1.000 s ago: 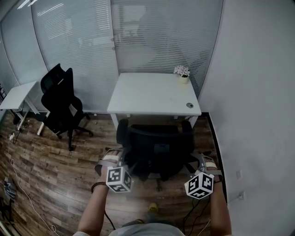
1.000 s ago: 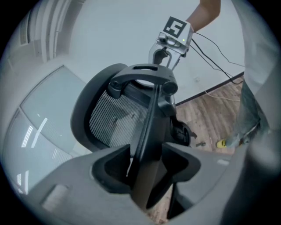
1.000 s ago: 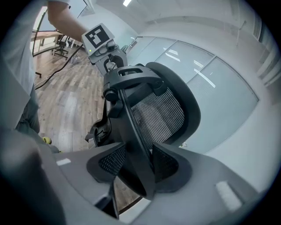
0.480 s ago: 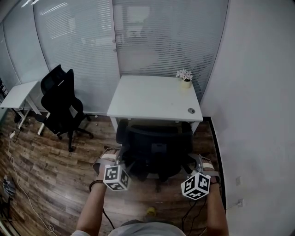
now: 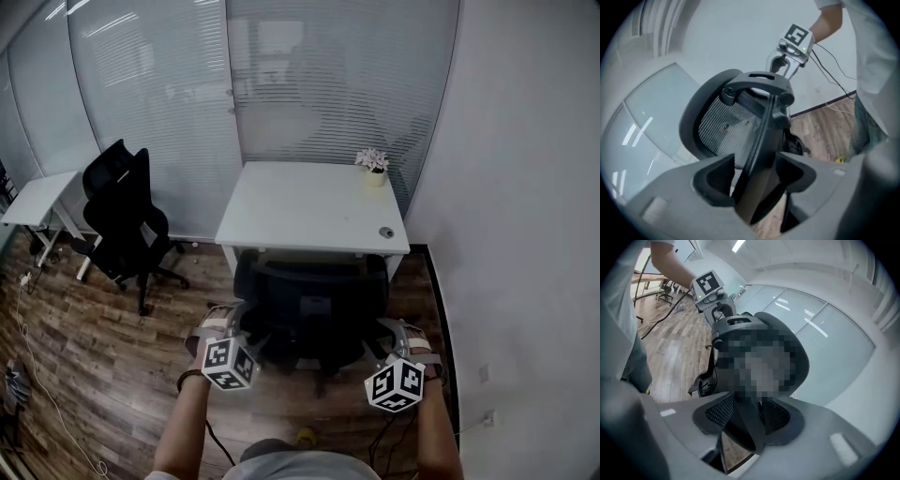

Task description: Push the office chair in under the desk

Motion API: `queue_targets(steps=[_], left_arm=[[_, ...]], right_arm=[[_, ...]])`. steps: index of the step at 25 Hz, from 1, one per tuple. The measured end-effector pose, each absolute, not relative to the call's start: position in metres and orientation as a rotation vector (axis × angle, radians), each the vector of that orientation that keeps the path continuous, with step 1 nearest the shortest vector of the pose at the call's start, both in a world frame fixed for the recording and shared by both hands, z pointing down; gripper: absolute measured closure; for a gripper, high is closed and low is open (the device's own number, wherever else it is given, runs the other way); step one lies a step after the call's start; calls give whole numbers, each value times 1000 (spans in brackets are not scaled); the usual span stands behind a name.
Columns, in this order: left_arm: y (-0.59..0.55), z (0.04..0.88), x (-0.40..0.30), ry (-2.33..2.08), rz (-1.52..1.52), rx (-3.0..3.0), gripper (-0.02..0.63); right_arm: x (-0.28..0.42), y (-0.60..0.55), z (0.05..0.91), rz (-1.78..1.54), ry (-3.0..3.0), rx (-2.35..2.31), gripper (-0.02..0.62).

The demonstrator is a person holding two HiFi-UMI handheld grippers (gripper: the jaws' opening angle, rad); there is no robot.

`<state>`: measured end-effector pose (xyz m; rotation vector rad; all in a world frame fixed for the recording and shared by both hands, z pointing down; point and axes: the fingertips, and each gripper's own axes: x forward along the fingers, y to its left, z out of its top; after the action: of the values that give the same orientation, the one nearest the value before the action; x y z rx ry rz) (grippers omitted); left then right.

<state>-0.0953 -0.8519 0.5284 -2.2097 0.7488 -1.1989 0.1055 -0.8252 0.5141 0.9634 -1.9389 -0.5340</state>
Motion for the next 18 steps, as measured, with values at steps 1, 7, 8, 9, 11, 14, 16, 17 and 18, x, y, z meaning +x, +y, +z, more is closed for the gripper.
queue_targets(steps=[1, 7, 8, 9, 11, 14, 16, 17, 18], left_arm=[[-850, 526, -96, 754, -1185, -2237, 339], [-840, 499, -103, 943, -989, -2394, 367], [-840, 493, -106, 986, -938, -2429, 374], [-838, 487, -108, 1027, -884, -2468, 382], [-833, 475, -114, 1102, -775, -2539, 388], [-829, 459, -121, 1189, -659, -2580, 402], [-827, 452, -126, 1235, -608, -2587, 411], [-826, 449, -129, 1257, -583, -2591, 420], [-825, 445, -131, 1281, -555, -2596, 428]], right_arm=[[106, -824, 510, -534, -1951, 988, 414], [115, -817, 475, -431, -2093, 1226, 417], [117, -817, 468, -401, -2121, 1283, 427], [117, -816, 461, -370, -2147, 1338, 437], [115, -812, 449, -314, -2187, 1429, 437], [110, -811, 437, -261, -2222, 1522, 443], [105, -810, 435, -245, -2219, 1561, 460], [103, -809, 434, -234, -2220, 1580, 461], [102, -807, 433, -216, -2225, 1603, 467]])
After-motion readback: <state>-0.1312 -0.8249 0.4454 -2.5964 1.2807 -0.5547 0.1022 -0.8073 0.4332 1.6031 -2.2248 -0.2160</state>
